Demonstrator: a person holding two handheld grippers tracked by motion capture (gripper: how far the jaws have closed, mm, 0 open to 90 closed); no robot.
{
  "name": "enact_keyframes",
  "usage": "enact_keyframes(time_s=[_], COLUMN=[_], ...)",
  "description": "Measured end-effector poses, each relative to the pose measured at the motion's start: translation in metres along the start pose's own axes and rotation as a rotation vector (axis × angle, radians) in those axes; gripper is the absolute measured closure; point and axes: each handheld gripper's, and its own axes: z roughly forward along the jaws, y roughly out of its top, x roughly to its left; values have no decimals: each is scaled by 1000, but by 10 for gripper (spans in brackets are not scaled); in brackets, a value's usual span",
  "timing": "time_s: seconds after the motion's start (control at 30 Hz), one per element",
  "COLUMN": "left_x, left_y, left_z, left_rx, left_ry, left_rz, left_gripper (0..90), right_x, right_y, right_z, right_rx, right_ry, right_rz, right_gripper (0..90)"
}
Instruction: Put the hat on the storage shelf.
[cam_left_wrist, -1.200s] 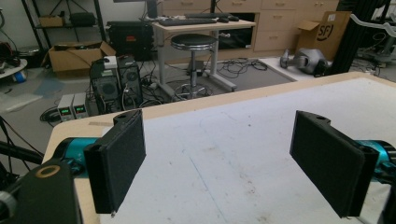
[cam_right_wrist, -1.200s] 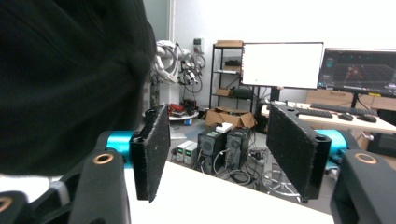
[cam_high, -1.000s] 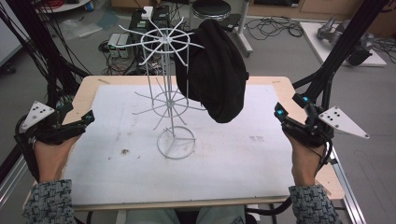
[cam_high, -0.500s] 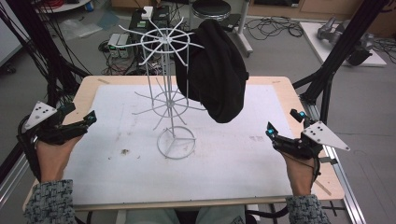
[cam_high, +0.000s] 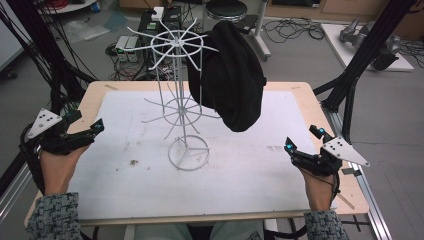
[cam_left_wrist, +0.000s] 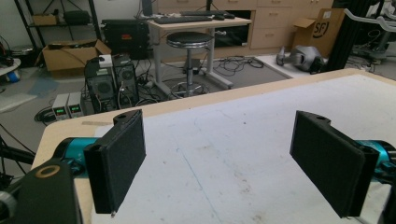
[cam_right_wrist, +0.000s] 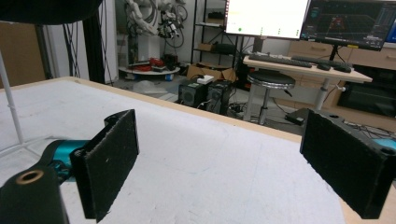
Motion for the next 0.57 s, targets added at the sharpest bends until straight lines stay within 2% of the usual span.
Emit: enact_keyframes(time_s=[0.57], left_x=[0], left_y=[-1], left_z=[2], left_rx=[7], left_ry=[-3], left_rz=[-1], left_gripper=[184], right_x=[-2], right_y=[-1], right_z=[0], right_rx=[-8], right_ry=[1], right_rz=[10], right_gripper=[108])
